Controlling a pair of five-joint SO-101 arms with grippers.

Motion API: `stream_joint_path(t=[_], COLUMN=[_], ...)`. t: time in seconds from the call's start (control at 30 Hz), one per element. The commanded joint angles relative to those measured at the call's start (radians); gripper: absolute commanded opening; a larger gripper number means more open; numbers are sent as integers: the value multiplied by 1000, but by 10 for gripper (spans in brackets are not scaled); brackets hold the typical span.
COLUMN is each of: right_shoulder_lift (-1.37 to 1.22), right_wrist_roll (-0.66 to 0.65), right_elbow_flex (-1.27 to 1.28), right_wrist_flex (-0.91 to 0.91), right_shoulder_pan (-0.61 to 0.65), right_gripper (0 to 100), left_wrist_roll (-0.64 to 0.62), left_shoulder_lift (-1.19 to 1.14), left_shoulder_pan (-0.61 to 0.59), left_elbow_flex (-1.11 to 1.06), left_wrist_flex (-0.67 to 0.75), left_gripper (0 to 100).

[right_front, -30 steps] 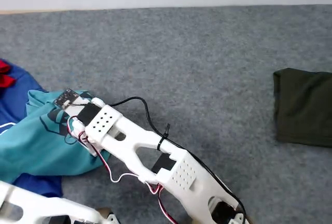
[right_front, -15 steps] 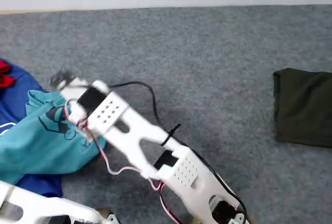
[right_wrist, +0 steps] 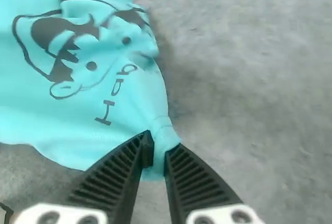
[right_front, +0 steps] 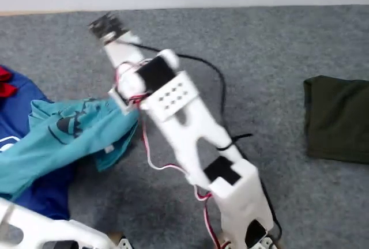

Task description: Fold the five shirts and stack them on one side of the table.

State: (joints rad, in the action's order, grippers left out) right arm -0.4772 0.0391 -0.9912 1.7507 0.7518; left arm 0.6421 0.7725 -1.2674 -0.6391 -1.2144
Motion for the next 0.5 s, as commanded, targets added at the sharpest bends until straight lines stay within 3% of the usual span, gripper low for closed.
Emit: stream_joint_path(t=[0.0, 0.3, 0.47], right_shoulder_lift=[163, 348, 426], right_wrist_roll=[-14, -106, -106], right_elbow_flex=[14, 18, 17], right_wrist_flex=[41, 38, 38], right_shoulder_pan=[-67, -243, -346], right_gripper=[9, 9, 9], left_wrist_roll=[-64, -244, -318], left_shoulder_lift=[20, 20, 20], left_shoulder_pan=[71, 381, 572], left_elbow_flex=[137, 545, 717], left_wrist_flex=[-74, -256, -265], left_gripper=[3, 3, 3])
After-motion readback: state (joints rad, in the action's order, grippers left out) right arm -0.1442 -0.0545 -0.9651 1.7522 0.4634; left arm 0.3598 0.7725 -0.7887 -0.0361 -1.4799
